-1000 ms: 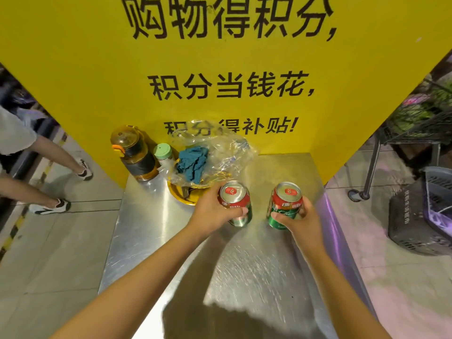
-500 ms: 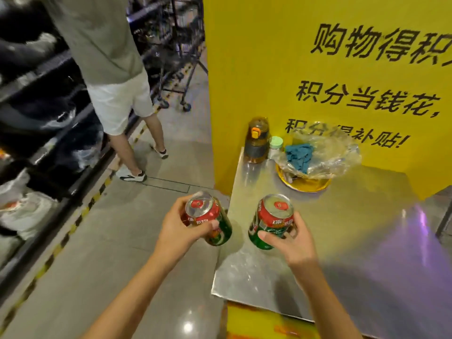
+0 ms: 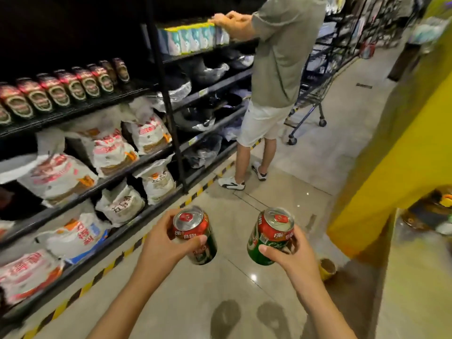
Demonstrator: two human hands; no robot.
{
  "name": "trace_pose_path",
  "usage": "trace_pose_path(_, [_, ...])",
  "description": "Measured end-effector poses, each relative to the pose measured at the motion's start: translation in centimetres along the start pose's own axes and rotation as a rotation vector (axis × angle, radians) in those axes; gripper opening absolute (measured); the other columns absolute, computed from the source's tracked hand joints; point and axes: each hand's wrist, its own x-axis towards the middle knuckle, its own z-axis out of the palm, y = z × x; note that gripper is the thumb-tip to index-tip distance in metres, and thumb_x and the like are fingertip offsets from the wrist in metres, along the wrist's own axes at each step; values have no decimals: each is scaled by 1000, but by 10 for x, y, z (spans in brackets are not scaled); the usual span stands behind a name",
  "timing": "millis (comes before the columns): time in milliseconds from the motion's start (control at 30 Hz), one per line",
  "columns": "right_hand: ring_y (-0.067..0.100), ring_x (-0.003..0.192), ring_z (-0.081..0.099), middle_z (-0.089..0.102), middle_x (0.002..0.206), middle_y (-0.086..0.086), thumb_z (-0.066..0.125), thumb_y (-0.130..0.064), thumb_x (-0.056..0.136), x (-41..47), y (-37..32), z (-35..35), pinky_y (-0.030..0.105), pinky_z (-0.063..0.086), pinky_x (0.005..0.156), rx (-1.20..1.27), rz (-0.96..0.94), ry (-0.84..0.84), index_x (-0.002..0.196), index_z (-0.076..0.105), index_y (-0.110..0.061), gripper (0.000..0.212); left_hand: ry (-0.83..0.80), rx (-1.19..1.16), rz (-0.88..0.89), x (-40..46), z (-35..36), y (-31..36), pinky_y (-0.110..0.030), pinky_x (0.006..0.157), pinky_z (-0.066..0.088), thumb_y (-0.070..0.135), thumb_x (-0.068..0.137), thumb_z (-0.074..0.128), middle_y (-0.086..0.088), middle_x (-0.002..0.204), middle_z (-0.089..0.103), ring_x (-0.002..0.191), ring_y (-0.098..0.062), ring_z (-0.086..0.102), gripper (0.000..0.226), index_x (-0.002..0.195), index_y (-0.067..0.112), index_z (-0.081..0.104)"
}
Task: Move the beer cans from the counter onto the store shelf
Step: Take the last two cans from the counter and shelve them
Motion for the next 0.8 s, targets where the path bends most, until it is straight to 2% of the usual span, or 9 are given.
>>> trace_pose_path(100, [-3,99,55,61,107,-18,84,-8,60,16,-14,39,16,43,74,-14,-10,-97,107,54,-38,63,125,-23,-11,-1,-41,-8,-14,70,40,25,66,83,24,98,55,90,9,51,51,96,45,48])
trace_pose_path(200, [-8,90,54,59,99,-24,83,-6,61,38,-28,71,13,41,67,-35,-36,-178,96,52,-41,58,240,-53,-39,6,-71,-15,-19,72,43,27,66,84,22,100,57,93,5,53,50,98,44,50])
trace_pose_path(333, [-10,86,56,60,100,-22,82,-5,62,75,-40,108,8,44,61,-29,-50,-268,96,53,-40,57,340,-61,-76,31,-96,-19,-26,75,48,20,67,82,17,103,60,96,0,55,50,105,37,53])
trace_pose_path(467, [-4,95,56,62,106,-17,83,-6,62,127,-48,141,14,43,67,-15,-78,-344,100,54,-40,58,405,-27,-68,80,-110,-20,-18,70,46,22,66,82,16,103,61,94,1,56,53,109,32,54])
trace_pose_path(600, [-4,97,57,63,105,-18,85,-7,61,195,-60,167,12,46,66,-9,-107,-404,102,55,-41,61,451,-15,-65,147,-116,-13,-15,67,43,23,67,82,16,104,60,93,1,56,53,110,33,53])
trace_pose_path(700, [8,103,61,67,108,-11,90,-24,48,247,-70,181,19,49,76,-23,-115,-427,109,58,-36,69,477,-27,-68,196,-117,-5,-20,71,47,25,65,82,13,106,62,97,-3,57,54,111,31,54])
trace_pose_path(800, [10,102,63,69,107,-9,84,-39,37,292,-84,197,21,50,79,-31,-138,-451,111,60,-32,78,504,-45,-63,238,-121,2,-23,73,48,28,65,82,10,105,64,98,-7,60,55,113,28,56])
